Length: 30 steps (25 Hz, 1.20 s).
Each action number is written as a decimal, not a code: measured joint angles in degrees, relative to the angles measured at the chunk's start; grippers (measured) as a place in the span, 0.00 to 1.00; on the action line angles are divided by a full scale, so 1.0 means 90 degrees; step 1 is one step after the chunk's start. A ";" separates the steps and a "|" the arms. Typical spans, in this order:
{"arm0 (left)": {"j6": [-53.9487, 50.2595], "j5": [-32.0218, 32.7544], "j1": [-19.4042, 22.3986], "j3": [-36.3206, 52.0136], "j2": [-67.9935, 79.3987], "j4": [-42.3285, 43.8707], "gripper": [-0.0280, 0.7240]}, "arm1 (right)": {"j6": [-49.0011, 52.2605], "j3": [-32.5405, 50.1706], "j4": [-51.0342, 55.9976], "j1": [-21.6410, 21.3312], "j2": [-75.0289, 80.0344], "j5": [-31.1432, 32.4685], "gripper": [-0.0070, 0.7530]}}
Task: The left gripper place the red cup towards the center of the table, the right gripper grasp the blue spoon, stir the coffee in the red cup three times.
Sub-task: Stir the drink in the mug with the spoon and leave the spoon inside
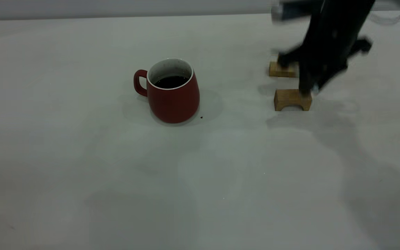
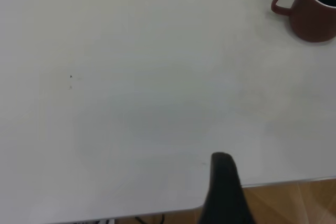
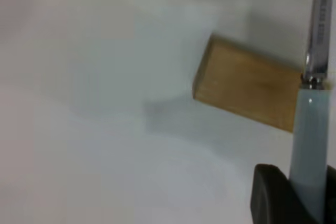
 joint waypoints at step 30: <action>-0.0006 0.0000 0.0000 0.0000 0.0000 0.0000 0.83 | 0.5626 -0.0531 1.0400 0.0942 0.0197 0.1522 0.20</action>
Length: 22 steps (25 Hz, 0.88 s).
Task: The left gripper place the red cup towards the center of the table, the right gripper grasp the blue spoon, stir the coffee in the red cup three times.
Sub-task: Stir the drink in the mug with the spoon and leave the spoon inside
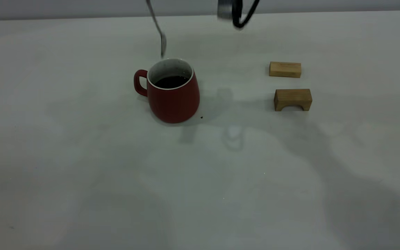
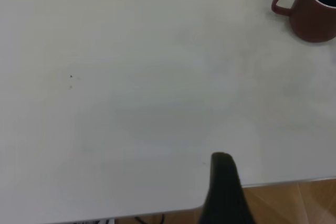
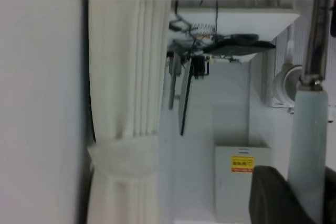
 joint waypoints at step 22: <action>0.0000 0.0000 0.0000 0.0000 0.0000 0.0000 0.83 | -0.0556 -0.1387 -0.0045 -0.0075 0.1979 0.0431 0.20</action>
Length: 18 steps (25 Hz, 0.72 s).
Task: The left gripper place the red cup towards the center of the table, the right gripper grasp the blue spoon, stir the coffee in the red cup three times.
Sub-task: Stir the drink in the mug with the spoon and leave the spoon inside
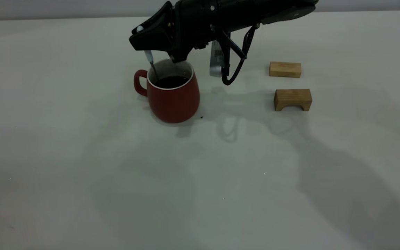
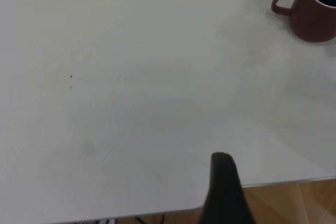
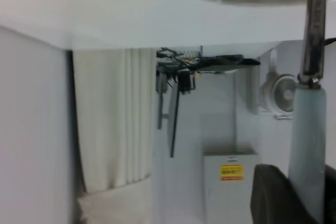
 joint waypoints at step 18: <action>0.0000 0.0000 0.0000 0.0000 0.0000 0.0000 0.83 | -0.0529 -0.0049 -0.0010 -0.0137 0.0037 0.0412 0.20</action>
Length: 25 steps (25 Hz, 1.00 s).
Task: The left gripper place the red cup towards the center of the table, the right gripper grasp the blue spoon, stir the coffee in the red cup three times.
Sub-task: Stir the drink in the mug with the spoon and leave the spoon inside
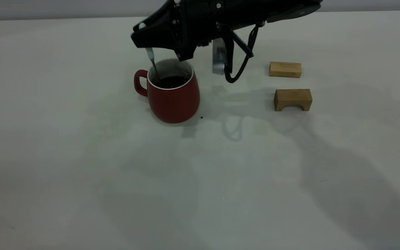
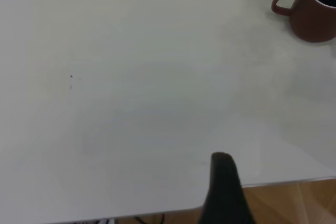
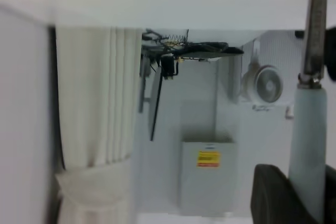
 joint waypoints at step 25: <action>-0.0006 0.0000 0.0000 0.0000 0.0000 0.0000 0.83 | -0.0278 -0.0007 -0.0535 -0.0365 0.0066 0.0001 0.20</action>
